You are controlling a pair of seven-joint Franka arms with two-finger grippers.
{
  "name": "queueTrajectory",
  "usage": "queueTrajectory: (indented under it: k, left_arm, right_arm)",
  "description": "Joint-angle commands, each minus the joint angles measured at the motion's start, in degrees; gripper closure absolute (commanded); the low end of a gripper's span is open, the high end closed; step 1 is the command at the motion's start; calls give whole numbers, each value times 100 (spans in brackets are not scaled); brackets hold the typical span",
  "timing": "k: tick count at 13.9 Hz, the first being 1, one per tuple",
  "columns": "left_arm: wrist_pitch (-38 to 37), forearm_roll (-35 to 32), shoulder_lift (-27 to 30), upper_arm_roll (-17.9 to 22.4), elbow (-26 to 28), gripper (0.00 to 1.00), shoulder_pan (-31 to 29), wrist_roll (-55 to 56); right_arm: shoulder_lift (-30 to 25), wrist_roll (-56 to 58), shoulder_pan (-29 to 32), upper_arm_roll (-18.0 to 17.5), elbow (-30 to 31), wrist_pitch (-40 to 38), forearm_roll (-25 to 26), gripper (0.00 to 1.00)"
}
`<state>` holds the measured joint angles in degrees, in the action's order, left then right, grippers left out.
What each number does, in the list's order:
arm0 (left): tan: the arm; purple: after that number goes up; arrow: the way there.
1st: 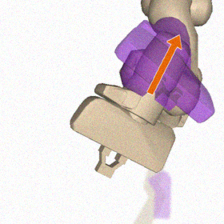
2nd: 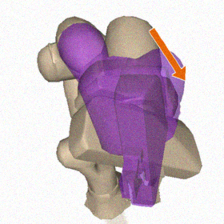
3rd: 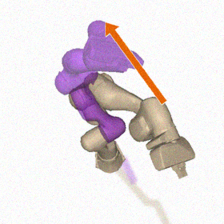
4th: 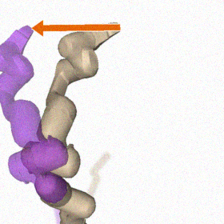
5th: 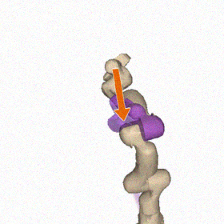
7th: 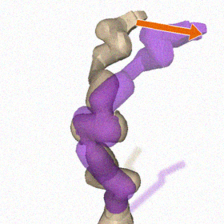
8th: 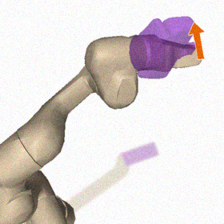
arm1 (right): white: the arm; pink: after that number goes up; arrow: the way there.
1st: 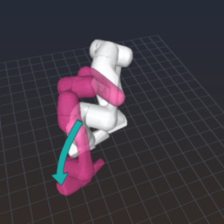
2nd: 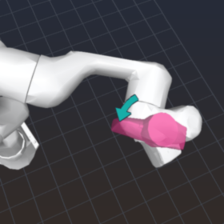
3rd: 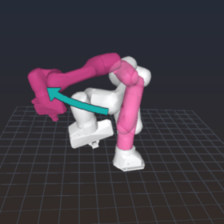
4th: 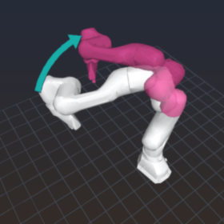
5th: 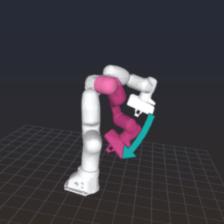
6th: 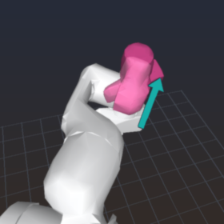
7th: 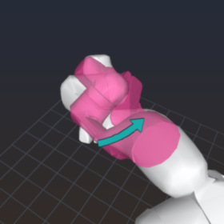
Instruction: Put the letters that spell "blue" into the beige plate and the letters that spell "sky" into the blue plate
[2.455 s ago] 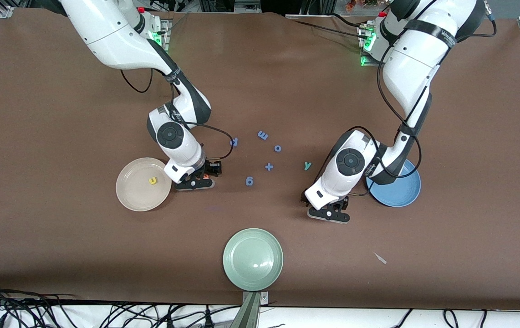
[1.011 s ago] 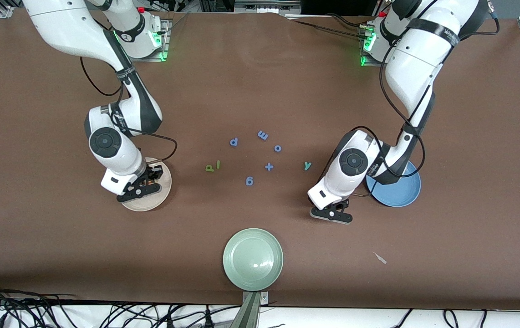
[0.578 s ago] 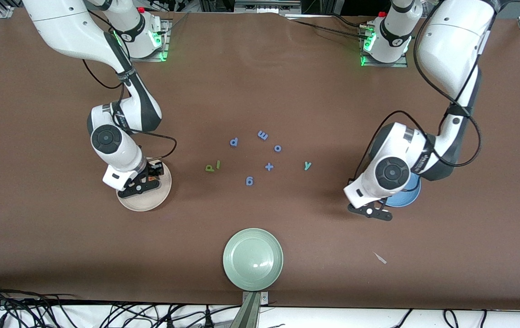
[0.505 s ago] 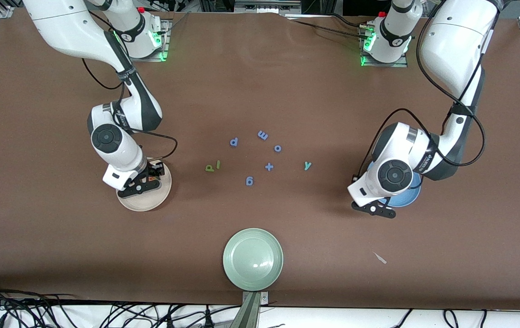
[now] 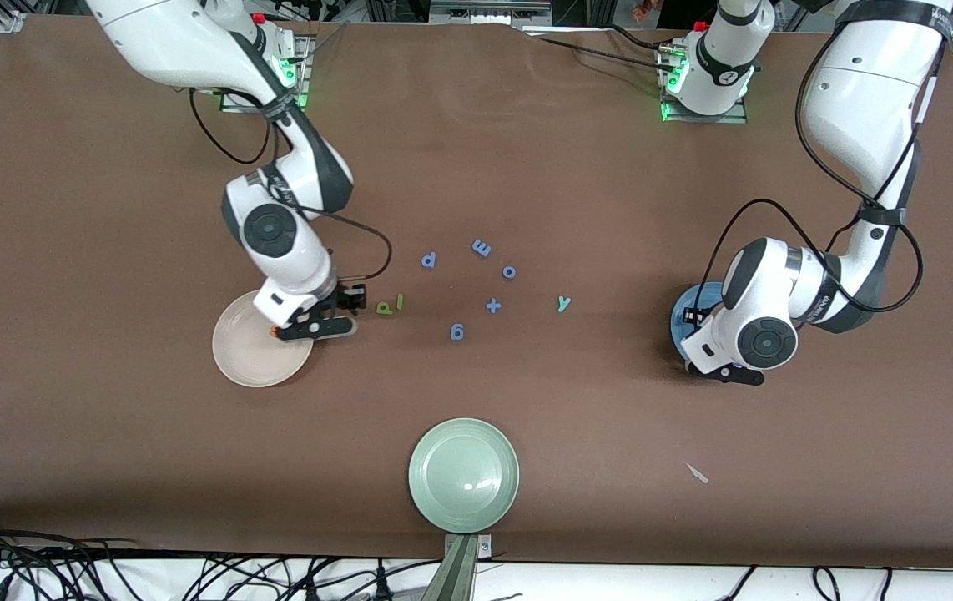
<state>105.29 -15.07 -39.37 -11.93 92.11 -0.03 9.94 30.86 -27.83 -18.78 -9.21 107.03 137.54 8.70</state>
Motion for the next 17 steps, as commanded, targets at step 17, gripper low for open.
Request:
queueTrajectory:
  k: [17]
  left_arm:
    - [756, 628, -141, -899, -114, 0, 654, 3541]
  right_arm:
    - [535, -812, -328, -11, 90, 643, 18, 75]
